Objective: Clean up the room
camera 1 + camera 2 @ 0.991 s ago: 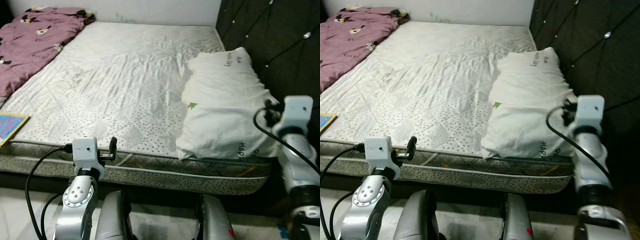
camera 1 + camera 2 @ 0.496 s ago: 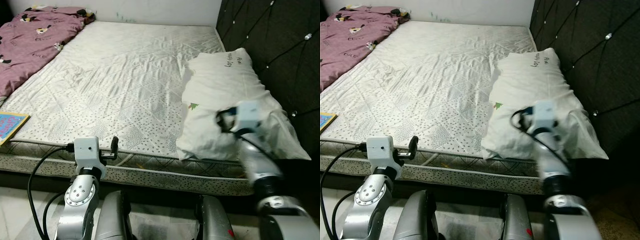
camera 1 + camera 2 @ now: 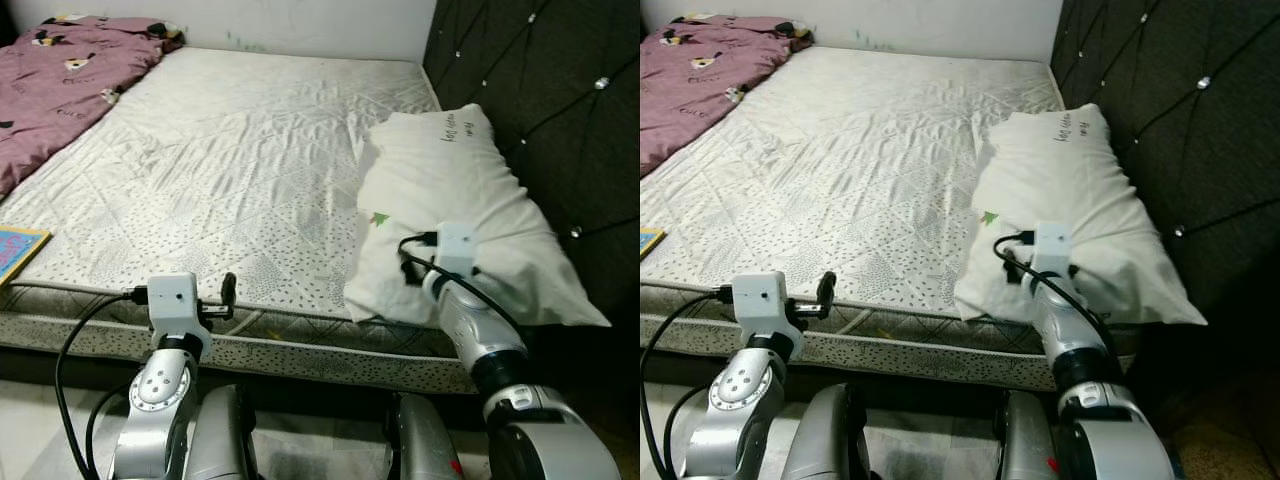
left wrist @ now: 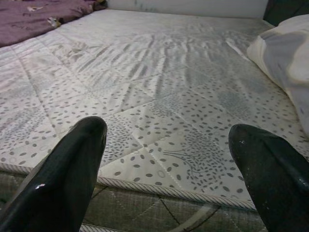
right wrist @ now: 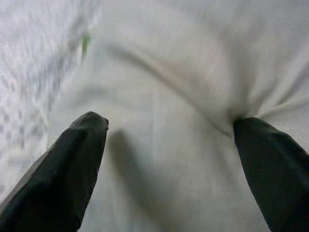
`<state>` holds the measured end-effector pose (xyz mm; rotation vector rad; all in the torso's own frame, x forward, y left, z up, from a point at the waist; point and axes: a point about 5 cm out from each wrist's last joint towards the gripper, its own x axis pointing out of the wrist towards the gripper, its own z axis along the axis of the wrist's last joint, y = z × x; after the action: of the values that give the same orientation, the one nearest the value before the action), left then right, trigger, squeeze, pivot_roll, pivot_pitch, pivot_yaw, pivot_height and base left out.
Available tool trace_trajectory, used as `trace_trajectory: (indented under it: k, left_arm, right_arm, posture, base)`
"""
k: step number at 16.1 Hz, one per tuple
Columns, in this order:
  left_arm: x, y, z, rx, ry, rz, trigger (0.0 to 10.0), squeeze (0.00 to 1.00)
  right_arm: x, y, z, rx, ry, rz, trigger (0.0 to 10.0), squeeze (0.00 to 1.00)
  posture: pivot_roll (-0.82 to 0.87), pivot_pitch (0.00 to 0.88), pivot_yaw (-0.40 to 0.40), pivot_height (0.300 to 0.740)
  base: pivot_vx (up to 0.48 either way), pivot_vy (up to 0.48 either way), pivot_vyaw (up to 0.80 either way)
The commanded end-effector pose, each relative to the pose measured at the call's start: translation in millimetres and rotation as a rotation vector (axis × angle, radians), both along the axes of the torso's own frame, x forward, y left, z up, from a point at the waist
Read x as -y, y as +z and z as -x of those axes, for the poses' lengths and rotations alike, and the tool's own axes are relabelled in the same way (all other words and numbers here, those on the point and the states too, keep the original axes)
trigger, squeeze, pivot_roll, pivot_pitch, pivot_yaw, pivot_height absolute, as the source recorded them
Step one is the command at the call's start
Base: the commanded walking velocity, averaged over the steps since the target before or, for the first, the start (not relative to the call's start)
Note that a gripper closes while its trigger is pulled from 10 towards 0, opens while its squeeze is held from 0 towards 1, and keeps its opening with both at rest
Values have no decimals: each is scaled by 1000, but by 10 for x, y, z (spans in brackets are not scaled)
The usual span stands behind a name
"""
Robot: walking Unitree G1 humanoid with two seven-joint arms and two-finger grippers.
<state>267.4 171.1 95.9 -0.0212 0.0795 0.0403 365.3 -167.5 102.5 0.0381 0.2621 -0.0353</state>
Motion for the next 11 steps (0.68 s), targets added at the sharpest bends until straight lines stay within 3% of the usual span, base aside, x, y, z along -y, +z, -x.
trace_trajectory:
  k: [1,2,3,4,7,11]
  left_arm:
    - [-6,14,-34,13,9,-4,10000,0]
    - [2,38,-44,32,9,0,10000,0]
    - [-2,70,-63,55,21,0,10000,0]
    - [-12,112,-82,80,34,2,10000,0]
    - [-35,163,-125,111,50,-1,10000,0]
    - [-53,177,-148,138,72,4,10000,0]
  right_arm:
    - [45,249,-34,157,-11,5,10000,1000]
    - [42,353,-20,229,-1,3,10000,953]
    - [10,469,18,317,16,0,10000,353]
    - [-26,534,54,368,31,15,10000,0]
    - [-154,592,150,438,68,6,10000,0]
    - [-252,615,234,469,91,-88,10000,0]
  posture:
    - [39,0,-2,537]
    - [37,0,-1,537]
    - [33,0,1,537]
    - [30,0,3,537]
    - [27,0,7,537]
    - [32,0,5,542]
  base:
    - [0,0,0]
    - [0,0,0]
    - [0,0,0]
    - [0,0,0]
    - [0,0,0]
    - [0,0,0]
